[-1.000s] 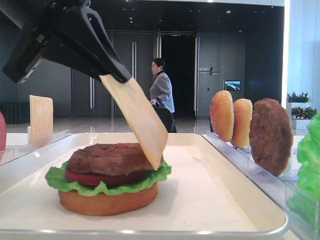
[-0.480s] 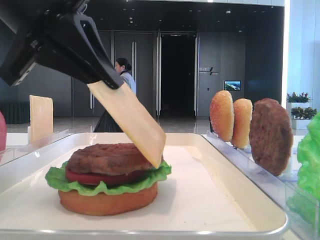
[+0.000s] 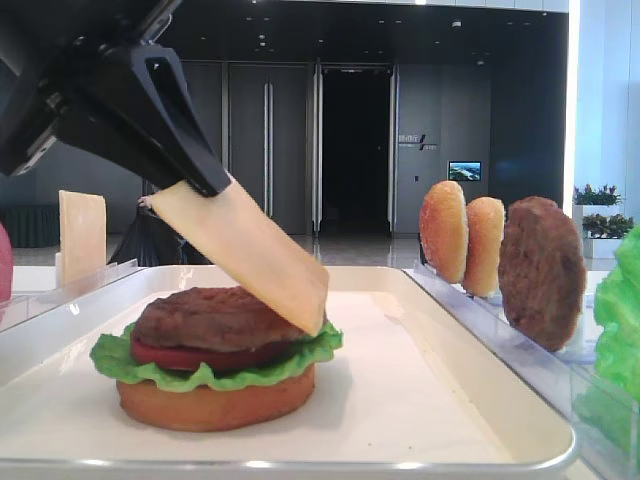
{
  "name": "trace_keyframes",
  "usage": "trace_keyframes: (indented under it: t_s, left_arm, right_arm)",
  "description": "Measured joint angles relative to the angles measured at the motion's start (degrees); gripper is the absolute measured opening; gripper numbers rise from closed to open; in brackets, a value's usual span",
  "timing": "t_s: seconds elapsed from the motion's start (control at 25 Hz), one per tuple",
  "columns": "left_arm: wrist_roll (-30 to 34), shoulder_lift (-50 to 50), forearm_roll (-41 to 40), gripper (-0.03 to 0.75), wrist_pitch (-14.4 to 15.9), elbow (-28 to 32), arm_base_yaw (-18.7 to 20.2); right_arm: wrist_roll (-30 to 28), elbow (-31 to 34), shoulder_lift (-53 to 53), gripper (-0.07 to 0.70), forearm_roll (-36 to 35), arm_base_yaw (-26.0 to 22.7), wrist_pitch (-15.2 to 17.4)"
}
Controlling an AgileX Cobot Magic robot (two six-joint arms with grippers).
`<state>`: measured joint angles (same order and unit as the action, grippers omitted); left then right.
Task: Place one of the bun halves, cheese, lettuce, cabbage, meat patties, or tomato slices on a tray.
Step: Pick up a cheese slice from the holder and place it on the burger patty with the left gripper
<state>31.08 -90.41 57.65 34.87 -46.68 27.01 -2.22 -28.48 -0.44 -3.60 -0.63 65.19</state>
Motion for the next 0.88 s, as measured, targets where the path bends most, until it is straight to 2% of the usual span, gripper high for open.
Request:
trace_keyframes:
  t_s: [0.72, 0.8, 0.88]
  left_arm:
    - [-4.74, 0.0, -6.76, 0.024, -1.6, 0.0, 0.0]
    - [-4.79, 0.0, -6.82, 0.053, -1.64, 0.0, 0.0]
    - [-4.81, 0.0, -7.0, 0.127, -1.92, 0.0, 0.0]
  right_arm:
    - [0.0, 0.0, 0.0, 0.509, 0.0, 0.0, 0.0]
    - [0.0, 0.0, 0.0, 0.509, 0.0, 0.0, 0.0]
    - [0.0, 0.0, 0.0, 0.509, 0.0, 0.0, 0.0]
